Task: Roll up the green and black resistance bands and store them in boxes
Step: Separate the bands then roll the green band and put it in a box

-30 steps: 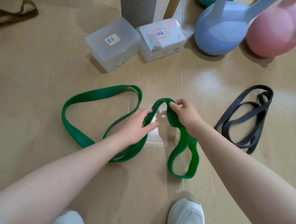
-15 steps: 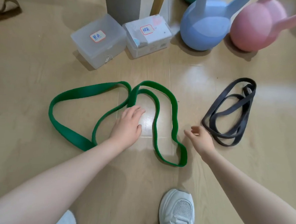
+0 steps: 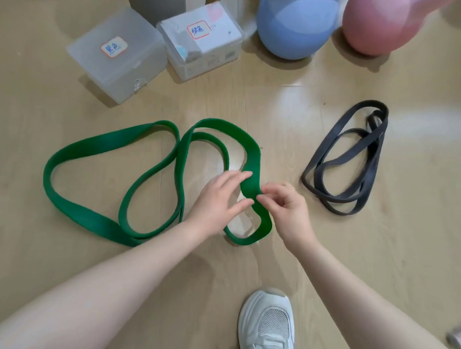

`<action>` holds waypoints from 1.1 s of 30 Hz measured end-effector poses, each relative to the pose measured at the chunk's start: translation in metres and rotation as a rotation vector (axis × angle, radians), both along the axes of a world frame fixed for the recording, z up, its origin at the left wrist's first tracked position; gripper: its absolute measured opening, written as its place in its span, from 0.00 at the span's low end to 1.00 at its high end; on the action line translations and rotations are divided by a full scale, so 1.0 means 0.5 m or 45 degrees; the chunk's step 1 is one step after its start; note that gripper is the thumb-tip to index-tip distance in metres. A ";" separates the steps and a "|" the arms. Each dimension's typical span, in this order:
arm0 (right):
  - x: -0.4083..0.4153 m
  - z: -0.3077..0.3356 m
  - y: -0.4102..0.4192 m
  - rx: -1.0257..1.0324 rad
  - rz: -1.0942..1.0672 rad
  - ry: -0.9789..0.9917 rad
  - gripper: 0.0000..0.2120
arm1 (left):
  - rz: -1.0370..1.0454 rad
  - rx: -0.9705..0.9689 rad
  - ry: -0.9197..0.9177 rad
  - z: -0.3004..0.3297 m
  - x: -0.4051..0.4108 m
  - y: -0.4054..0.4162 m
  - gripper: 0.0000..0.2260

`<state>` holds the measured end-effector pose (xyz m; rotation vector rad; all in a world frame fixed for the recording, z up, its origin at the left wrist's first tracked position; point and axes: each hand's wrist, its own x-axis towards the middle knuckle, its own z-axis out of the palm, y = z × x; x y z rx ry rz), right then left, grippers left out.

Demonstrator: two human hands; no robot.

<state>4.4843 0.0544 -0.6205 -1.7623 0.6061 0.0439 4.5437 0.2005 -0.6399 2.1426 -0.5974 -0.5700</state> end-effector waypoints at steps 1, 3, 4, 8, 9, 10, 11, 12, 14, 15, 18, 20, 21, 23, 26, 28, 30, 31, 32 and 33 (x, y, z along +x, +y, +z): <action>0.006 0.018 -0.002 0.050 -0.007 -0.054 0.12 | 0.094 -0.100 0.046 0.012 0.004 0.001 0.20; 0.017 0.048 -0.005 0.080 0.009 -0.123 0.14 | 0.235 -0.206 0.076 0.035 0.015 0.002 0.15; 0.023 0.061 -0.005 0.067 0.040 -0.134 0.14 | 0.266 -0.252 0.123 0.048 0.022 0.003 0.13; 0.064 0.099 -0.006 0.002 0.152 -0.137 0.14 | 0.340 -0.547 0.407 0.111 0.056 0.012 0.11; 0.080 0.110 -0.007 -0.035 0.203 -0.135 0.17 | 0.388 -0.603 0.409 0.127 0.067 0.016 0.12; 0.098 0.123 -0.007 -0.057 0.268 -0.137 0.21 | 0.429 -0.646 0.407 0.143 0.081 0.019 0.12; 0.117 0.139 -0.005 -0.035 0.330 -0.145 0.23 | 0.455 -0.677 0.406 0.163 0.096 0.021 0.13; 0.137 0.161 0.001 0.030 0.369 -0.150 0.22 | 0.460 -0.696 0.397 0.186 0.113 0.024 0.12; 0.179 0.214 0.014 0.145 0.382 -0.179 0.15 | 0.437 -0.691 0.319 0.237 0.150 0.033 0.11; 0.200 0.244 0.021 0.147 0.380 -0.212 0.13 | 0.421 -0.681 0.264 0.267 0.168 0.038 0.10; 0.262 0.355 0.032 0.145 0.391 -0.257 0.11 | 0.448 -0.689 0.099 0.382 0.209 0.045 0.10; 0.288 0.453 0.040 0.194 0.379 -0.256 0.11 | 0.533 -0.681 0.049 0.481 0.228 0.046 0.10; 0.294 0.508 0.046 0.225 0.354 -0.259 0.11 | 0.544 -0.664 0.045 0.539 0.234 0.049 0.10; 0.296 0.624 0.060 0.301 0.306 -0.266 0.09 | 0.514 -0.627 0.041 0.663 0.239 0.060 0.09; 0.283 0.817 0.083 0.397 0.264 -0.245 0.08 | 0.514 -0.651 0.119 0.870 0.235 0.084 0.12; 0.276 0.956 0.096 0.428 0.292 -0.230 0.09 | 0.543 -0.668 0.142 1.013 0.225 0.099 0.12; 0.271 1.093 0.107 0.450 0.357 -0.224 0.10 | 0.580 -0.657 0.130 1.149 0.212 0.116 0.12; 0.270 1.156 0.112 0.458 0.394 -0.224 0.10 | 0.605 -0.654 0.128 1.210 0.204 0.123 0.12; 0.269 1.215 0.114 0.465 0.429 -0.228 0.10 | 0.633 -0.663 0.129 1.269 0.195 0.130 0.11; 0.269 1.269 0.117 0.471 0.464 -0.229 0.10 | 0.671 -0.687 0.131 1.324 0.184 0.136 0.11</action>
